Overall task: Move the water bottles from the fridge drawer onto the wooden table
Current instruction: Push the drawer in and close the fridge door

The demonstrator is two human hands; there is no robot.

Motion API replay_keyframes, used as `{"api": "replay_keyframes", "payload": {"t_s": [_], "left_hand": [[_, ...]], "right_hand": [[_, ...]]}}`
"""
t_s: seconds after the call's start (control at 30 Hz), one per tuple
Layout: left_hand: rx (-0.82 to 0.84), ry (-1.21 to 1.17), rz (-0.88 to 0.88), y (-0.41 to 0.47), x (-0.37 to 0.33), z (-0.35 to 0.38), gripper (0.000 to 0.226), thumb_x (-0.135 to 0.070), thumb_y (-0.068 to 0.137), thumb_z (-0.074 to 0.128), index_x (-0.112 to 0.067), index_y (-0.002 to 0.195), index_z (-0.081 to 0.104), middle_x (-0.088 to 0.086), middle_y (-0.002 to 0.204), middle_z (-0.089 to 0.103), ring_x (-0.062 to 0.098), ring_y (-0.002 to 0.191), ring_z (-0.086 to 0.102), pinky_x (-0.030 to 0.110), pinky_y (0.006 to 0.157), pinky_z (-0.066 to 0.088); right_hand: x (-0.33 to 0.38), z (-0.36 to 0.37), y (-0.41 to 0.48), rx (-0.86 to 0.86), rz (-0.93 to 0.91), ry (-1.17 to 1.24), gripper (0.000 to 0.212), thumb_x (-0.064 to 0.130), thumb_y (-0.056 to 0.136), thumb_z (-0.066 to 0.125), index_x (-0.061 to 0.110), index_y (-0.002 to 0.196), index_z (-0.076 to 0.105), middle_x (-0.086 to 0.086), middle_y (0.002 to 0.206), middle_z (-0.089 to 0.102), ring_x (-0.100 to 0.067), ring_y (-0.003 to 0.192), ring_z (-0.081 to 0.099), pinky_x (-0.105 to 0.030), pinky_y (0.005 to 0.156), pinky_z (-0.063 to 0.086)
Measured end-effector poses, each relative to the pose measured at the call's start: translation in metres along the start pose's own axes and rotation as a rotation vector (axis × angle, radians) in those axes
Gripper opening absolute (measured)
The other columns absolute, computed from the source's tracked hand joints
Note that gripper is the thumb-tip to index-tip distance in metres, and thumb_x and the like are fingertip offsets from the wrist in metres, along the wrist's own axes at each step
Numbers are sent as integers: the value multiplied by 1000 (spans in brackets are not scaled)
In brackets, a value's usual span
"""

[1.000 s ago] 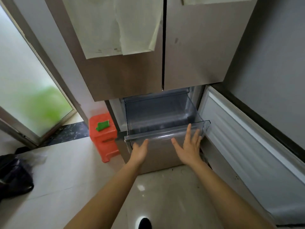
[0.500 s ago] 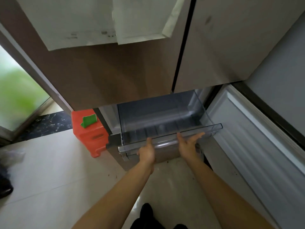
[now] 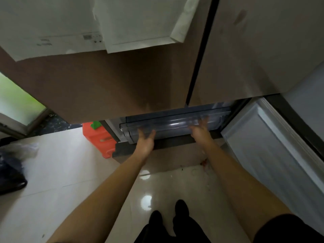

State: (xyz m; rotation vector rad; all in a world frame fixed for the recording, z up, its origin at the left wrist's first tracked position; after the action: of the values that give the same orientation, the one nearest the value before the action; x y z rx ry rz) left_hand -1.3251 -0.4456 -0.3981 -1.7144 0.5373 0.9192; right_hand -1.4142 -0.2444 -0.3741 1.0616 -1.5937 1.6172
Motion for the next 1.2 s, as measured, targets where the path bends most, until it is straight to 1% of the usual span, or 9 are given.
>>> {"api": "replay_keyframes", "payload": {"t_s": [0.1,0.23,0.37,0.53,0.7,0.83,0.93,1.1,1.2], "left_hand": [[-155,436,141,11,-2,-10,81,-48,98,51,-33,157,-3,12,161,-25,35,151,-9,44,121,10],[-195,863,202,32,-5,-16,79,-50,100,43,-33,156,-10,14,158,-32,41,148,-17,56,119,11],[-196,965,182,48,-6,-19,80,-56,99,40,-36,154,-15,9,159,-33,39,149,-17,56,121,6],[-199,1023,199,62,-10,-25,75,-54,99,40,-36,157,-4,3,161,-29,37,150,-16,58,121,11],[-158,1063,207,63,-16,-34,73,-51,101,40,-31,158,-2,2,162,-27,37,150,-13,55,120,8],[-198,1145,261,51,-17,-41,73,-50,101,38,-24,158,-1,3,164,-20,37,151,-7,53,121,14],[-234,1162,352,31,-21,-30,73,-50,101,38,-21,158,4,9,165,-13,37,151,-6,52,122,11],[-138,1127,659,-5,-22,17,67,-42,95,41,-9,152,30,23,160,22,46,146,19,58,115,27],[-37,1089,745,-18,-28,62,62,-40,102,41,-14,155,23,17,162,18,39,149,13,55,118,22]], "right_hand": [[3,4,17,54,-39,-86,98,-8,97,50,21,154,-25,-2,167,1,-28,146,26,-26,100,40],[-7,6,36,94,-158,-235,108,-10,94,53,26,150,-32,-1,167,-12,-24,150,15,-10,84,48],[-19,1,53,134,-147,-411,106,4,95,58,44,152,-22,8,167,-9,-20,116,43,-27,83,48],[-20,2,72,188,-270,-689,89,6,96,55,37,158,0,16,162,-25,-27,148,27,-22,76,50],[-20,-2,80,194,-308,-801,84,5,96,52,33,159,6,14,163,-24,-31,137,45,-16,65,43],[-12,-14,64,130,-358,-820,76,6,96,53,27,159,16,8,167,-8,-23,115,56,-24,79,54],[-6,-27,37,-5,-425,-801,66,10,97,54,21,157,27,-4,167,9,-28,143,36,-40,113,39],[18,-70,-33,-279,-688,-802,45,9,96,51,14,140,53,-10,148,48,-29,133,46,-46,107,44],[35,-111,-84,-526,-864,-921,36,10,91,50,14,121,68,-9,131,62,-28,120,55,-47,99,47]]}}
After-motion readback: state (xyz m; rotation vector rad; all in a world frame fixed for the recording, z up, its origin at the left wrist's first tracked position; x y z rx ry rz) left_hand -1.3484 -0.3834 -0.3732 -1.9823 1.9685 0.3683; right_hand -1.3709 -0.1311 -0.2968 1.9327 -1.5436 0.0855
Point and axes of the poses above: each hand's wrist, its own y-axis towards the middle knuckle, its own z-axis out of the palm, x = y × z, the point moved 4 cm from there along y, towards the middle knuckle
